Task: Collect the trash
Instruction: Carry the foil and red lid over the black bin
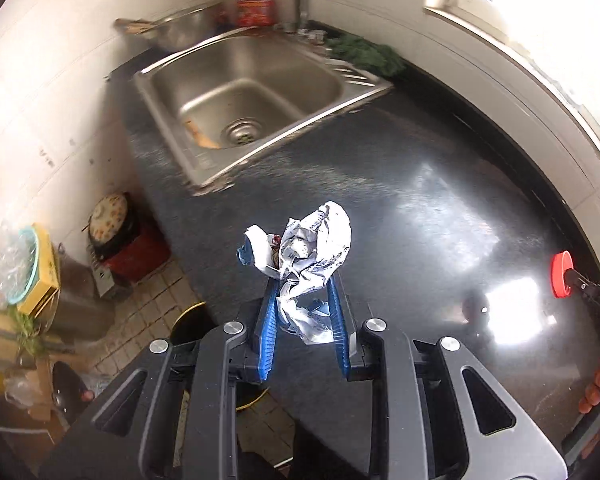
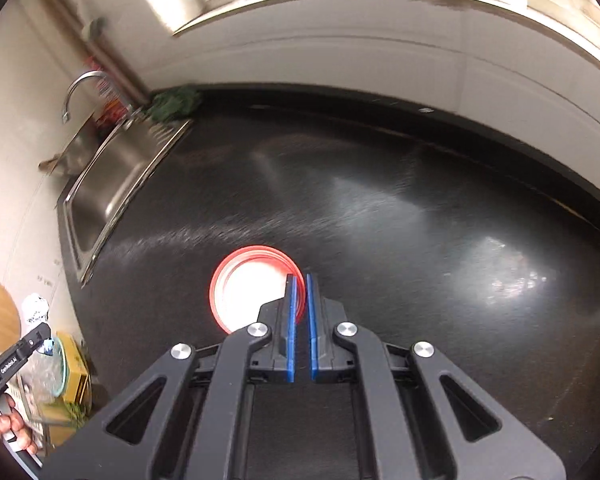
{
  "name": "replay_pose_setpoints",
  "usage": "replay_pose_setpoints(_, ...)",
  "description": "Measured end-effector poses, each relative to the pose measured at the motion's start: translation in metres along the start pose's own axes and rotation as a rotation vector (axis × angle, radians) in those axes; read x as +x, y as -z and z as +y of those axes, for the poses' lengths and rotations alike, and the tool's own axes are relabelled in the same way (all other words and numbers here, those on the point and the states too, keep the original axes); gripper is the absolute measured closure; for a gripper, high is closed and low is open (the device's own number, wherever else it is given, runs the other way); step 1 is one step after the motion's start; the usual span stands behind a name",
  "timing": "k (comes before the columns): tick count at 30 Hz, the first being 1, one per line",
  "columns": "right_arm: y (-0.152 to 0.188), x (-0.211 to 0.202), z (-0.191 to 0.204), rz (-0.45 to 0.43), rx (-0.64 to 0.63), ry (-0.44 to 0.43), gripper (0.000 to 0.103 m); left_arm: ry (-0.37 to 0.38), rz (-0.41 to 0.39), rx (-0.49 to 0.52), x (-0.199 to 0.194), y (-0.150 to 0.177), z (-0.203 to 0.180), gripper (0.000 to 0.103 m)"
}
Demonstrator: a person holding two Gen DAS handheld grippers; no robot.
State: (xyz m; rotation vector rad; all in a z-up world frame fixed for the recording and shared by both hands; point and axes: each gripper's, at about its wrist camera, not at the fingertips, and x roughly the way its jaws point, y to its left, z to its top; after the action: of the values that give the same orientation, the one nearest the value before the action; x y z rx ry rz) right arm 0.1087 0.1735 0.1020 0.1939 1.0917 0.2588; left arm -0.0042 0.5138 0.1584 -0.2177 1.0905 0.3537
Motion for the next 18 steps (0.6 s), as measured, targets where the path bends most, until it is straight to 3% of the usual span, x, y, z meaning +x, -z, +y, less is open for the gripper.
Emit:
replay_pose_setpoints(5, 0.026, 0.024, 0.11, 0.088, -0.181, -0.107, 0.097, -0.136, -0.005, -0.191, -0.039, 0.05, 0.111, 0.08)
replay_pose_setpoints(9, 0.053, 0.029, 0.174, 0.136, -0.304, -0.179, 0.097, -0.228, -0.002, -0.332, -0.067, 0.097, 0.181, 0.08)
replay_pose_setpoints(13, 0.08, 0.026, 0.226, 0.185, -0.417, -0.249, 0.097, -0.276, 0.013, -0.442, -0.083, 0.134, 0.223, 0.08)
replay_pose_setpoints(18, 0.108, 0.03, 0.276, 0.242, -0.529, -0.287, 0.097, -0.272, 0.035, -0.513, -0.08, 0.156, 0.237, 0.08)
